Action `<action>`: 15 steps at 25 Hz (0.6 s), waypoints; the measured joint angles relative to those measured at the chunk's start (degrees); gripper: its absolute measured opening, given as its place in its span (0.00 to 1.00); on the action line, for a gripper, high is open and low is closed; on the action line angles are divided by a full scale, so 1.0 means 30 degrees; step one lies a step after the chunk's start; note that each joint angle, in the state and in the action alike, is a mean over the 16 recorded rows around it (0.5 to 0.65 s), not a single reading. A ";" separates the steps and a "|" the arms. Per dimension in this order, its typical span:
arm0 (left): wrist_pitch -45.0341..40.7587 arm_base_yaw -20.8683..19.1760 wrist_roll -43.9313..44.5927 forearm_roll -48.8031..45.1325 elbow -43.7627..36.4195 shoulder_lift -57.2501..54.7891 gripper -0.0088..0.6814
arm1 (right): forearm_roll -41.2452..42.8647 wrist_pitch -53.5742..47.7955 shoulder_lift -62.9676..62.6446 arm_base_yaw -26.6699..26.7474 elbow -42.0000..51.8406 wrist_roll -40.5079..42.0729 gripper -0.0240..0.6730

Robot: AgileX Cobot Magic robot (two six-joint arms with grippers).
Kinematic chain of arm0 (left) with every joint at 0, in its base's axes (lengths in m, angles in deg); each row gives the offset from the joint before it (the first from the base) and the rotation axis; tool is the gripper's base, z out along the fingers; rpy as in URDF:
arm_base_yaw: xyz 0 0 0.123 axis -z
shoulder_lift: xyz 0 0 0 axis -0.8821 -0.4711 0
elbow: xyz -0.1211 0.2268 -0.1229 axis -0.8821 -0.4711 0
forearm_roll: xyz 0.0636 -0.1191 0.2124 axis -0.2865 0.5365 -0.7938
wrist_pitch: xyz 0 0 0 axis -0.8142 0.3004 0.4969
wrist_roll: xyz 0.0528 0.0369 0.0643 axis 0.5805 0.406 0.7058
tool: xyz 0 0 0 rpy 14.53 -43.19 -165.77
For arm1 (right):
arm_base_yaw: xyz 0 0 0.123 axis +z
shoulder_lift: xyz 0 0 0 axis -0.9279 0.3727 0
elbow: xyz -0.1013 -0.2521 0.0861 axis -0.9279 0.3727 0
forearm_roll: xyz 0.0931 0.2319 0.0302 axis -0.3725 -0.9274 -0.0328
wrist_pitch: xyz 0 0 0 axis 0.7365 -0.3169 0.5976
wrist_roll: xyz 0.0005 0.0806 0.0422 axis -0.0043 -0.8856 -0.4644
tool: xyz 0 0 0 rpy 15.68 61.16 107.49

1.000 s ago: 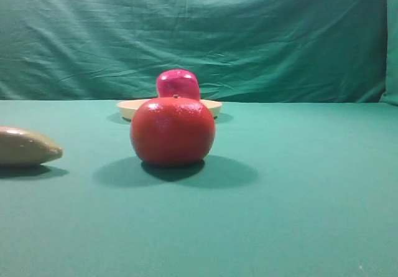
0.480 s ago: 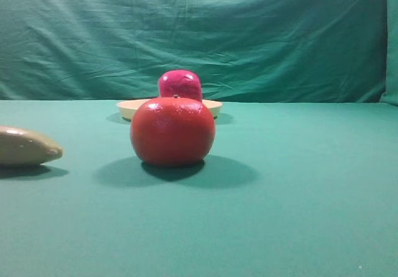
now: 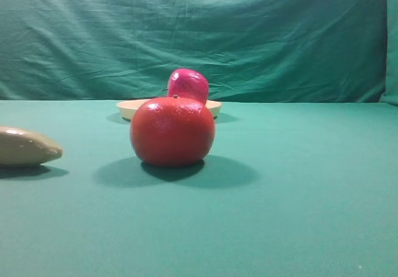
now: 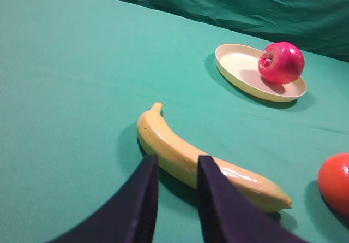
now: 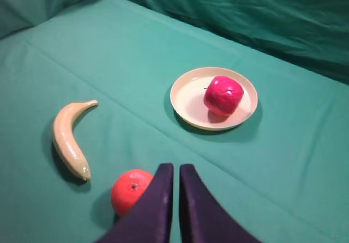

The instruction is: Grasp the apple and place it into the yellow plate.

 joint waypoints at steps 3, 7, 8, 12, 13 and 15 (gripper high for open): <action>0.0000 0.0000 0.0000 0.0000 0.0000 0.0000 0.24 | 0.0337 -0.0336 -0.0681 -0.0006 0.0051 -0.0458 0.03; 0.0000 0.0000 0.0000 0.0000 0.0000 0.0000 0.24 | 0.0911 -0.0615 -0.1147 -0.0252 0.0053 -0.1261 0.03; 0.0000 0.0000 0.0000 0.0000 0.0000 0.0000 0.24 | 0.1061 -0.0664 -0.1230 -0.0392 0.0056 -0.1474 0.03; 0.0000 0.0000 0.0000 0.0000 0.0000 0.0000 0.24 | 0.1665 -0.0795 -0.1610 -0.1290 0.0188 -0.2332 0.03; 0.0000 0.0000 0.0000 0.0000 0.0000 0.0000 0.24 | 0.1809 -0.0775 -0.1754 -0.1595 0.0289 -0.2541 0.03; 0.0000 0.0000 0.0000 0.0000 0.0000 0.0000 0.24 | 0.2055 -0.0646 -0.2134 -0.2282 0.0629 -0.2894 0.03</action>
